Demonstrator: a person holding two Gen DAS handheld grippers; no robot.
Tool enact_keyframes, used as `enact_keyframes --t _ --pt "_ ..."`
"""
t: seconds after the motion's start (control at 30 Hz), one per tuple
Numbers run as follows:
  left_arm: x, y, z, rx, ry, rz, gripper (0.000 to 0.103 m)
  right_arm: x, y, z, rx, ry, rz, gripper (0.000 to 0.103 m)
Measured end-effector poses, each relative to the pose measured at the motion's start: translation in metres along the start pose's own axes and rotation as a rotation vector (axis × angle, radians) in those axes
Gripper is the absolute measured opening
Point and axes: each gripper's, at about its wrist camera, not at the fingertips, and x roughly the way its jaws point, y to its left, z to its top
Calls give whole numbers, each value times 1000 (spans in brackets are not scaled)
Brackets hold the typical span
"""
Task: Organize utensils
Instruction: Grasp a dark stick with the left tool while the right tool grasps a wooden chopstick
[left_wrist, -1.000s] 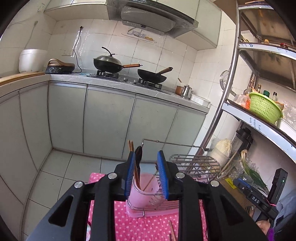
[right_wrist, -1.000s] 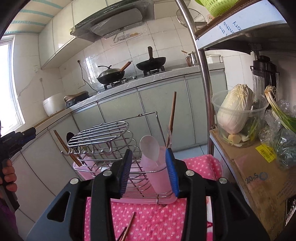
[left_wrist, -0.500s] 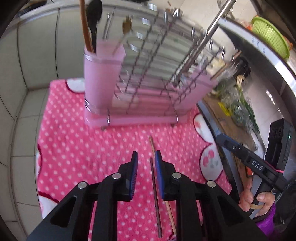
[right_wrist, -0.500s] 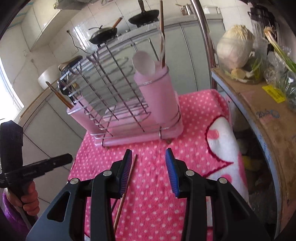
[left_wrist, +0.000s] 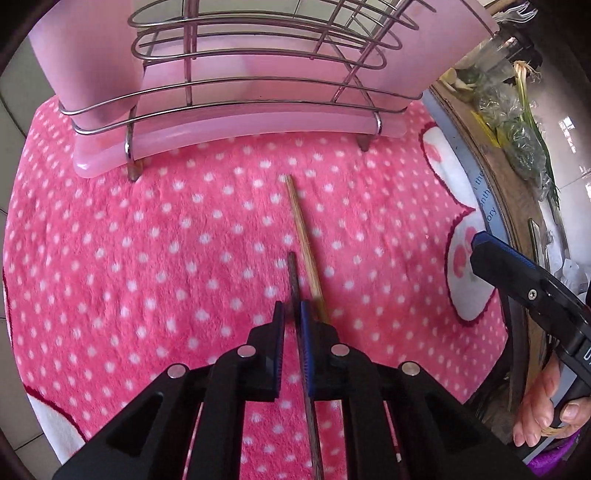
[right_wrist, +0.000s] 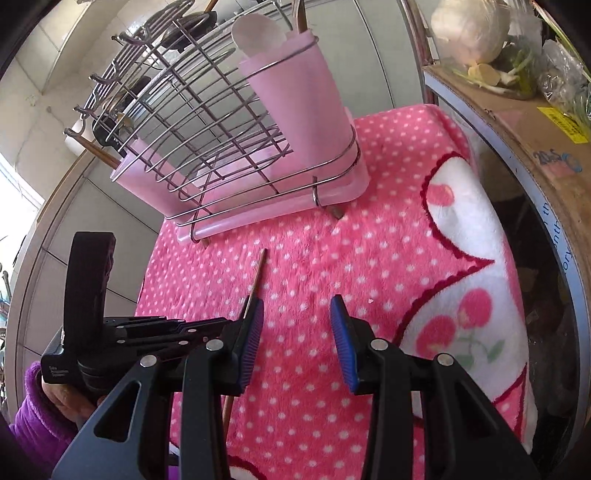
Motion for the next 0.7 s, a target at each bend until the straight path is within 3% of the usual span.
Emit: enact_keyframes --t 0.27,0.4,0.7 --pt "4 1 3 -1 -13 18 4 12 7 6 -3 47 47 38" --pt "-21 19 -7 -39 -90 25 4 26 22 13 -31 103 67 25" --pt "-84 57 -33 -138 -278 -35 4 92 55 28 -66 300 18 19"
